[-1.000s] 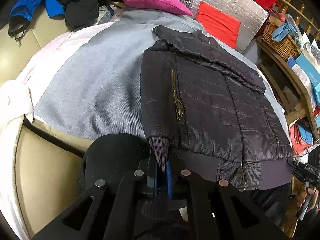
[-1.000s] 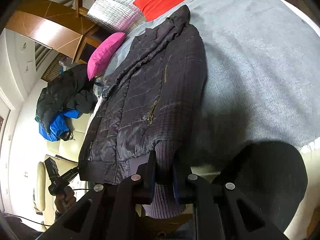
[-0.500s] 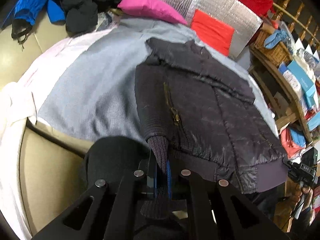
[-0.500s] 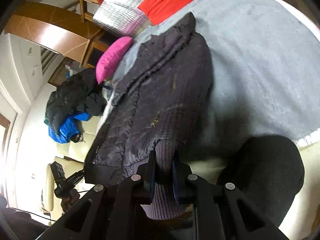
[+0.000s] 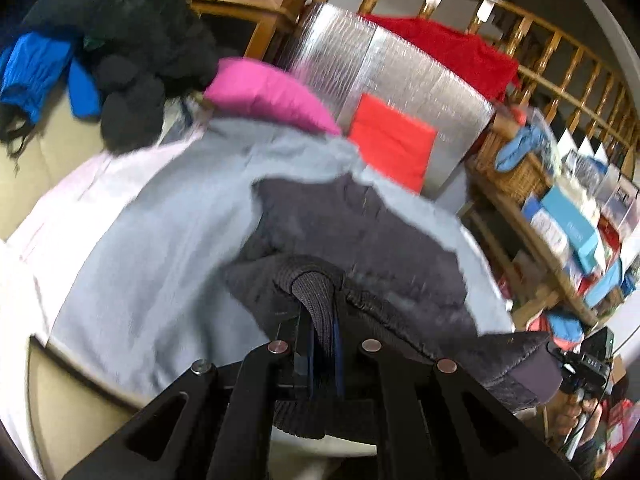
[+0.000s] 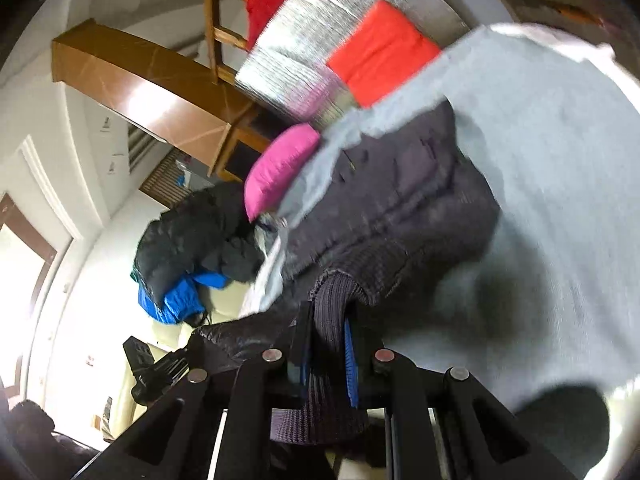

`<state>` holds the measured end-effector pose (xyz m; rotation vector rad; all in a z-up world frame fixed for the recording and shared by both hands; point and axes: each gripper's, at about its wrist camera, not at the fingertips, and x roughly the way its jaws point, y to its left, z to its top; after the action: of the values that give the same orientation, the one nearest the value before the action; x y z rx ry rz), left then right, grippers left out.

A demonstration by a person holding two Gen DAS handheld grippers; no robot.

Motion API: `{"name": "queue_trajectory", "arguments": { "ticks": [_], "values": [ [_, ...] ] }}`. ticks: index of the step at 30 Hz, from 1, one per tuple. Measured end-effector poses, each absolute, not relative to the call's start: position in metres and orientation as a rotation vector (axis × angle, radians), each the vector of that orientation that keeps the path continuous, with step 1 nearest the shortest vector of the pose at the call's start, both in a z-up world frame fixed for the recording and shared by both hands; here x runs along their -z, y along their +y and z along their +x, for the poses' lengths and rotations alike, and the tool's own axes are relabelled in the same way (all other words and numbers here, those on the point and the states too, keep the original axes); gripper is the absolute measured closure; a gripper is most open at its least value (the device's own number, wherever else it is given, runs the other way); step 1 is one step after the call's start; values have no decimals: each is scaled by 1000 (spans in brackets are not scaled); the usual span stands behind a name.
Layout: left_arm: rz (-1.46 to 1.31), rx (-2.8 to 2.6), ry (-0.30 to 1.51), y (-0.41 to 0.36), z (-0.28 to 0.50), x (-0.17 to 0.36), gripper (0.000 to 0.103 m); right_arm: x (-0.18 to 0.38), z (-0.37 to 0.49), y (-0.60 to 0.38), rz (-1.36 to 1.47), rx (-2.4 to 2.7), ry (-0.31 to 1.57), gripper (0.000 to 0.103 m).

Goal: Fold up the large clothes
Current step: 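Lay the hem over the collar with both tools, folding the jacket in half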

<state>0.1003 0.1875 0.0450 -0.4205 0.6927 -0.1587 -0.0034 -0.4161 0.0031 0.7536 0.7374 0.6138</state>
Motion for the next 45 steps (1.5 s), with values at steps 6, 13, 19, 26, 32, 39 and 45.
{"name": "queue_trajectory", "arguments": {
  "ticks": [6, 13, 19, 26, 32, 39, 45],
  "values": [
    [-403, 165, 630, 181, 150, -71, 95, -37, 43, -419, 749, -608, 628, 88],
    [-385, 138, 573, 179, 224, -87, 95, -66, 114, -416, 743, -600, 556, 89],
    [-360, 92, 570, 177, 287, -81, 95, -70, 192, -412, 744, -559, 551, 89],
    [-352, 71, 584, 178, 328, -68, 95, -68, 248, -401, 734, -526, 545, 89],
    [-314, 49, 609, 171, 354, -55, 95, -61, 267, -401, 728, -499, 561, 89],
    [-249, -2, 652, 158, 367, -41, 95, -45, 289, -398, 719, -451, 614, 89],
    [-238, -11, 665, 156, 373, -40, 95, -43, 297, -395, 714, -422, 635, 89]
  ]
}}
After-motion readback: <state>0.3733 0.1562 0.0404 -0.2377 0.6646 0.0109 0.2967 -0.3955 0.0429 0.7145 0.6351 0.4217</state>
